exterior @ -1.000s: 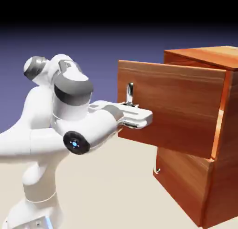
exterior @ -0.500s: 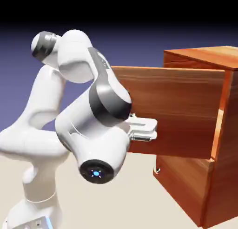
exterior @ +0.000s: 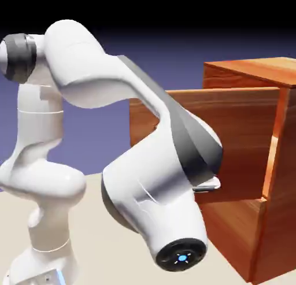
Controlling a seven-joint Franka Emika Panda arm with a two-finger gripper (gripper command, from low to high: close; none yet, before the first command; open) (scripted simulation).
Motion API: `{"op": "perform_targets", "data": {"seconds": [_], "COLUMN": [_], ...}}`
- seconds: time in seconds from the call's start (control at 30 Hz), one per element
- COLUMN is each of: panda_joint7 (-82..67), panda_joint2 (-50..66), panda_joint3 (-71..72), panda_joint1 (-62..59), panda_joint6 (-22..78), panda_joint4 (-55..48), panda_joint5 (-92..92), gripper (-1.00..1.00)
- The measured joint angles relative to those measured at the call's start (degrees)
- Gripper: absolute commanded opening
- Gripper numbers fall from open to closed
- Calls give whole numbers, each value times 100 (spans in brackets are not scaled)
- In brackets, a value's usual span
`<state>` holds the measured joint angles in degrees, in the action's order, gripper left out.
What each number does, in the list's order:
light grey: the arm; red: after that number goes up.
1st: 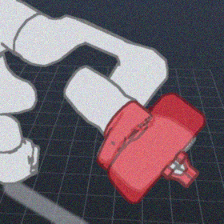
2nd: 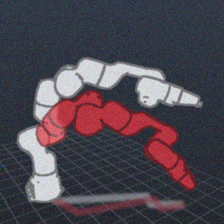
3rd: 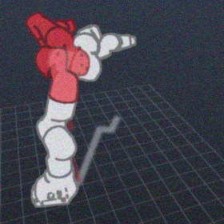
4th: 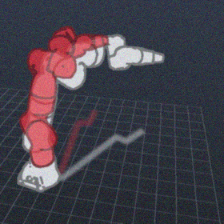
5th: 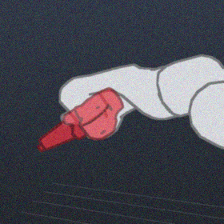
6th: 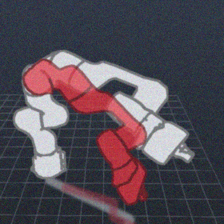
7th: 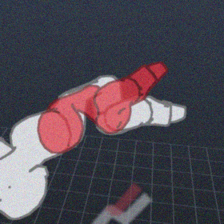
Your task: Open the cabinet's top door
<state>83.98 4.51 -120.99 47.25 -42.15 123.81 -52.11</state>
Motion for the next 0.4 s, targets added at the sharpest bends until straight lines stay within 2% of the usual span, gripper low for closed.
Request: {"op": "perform_targets", "data": {"seconds": [0.4], "panda_joint7": [1114], "panda_joint2": [-2495], "panda_joint3": [24], "panda_joint1": [960], "panda_joint6": [-293], "panda_joint4": [-1615], "panda_joint5": [1236], "gripper": [-100]}}
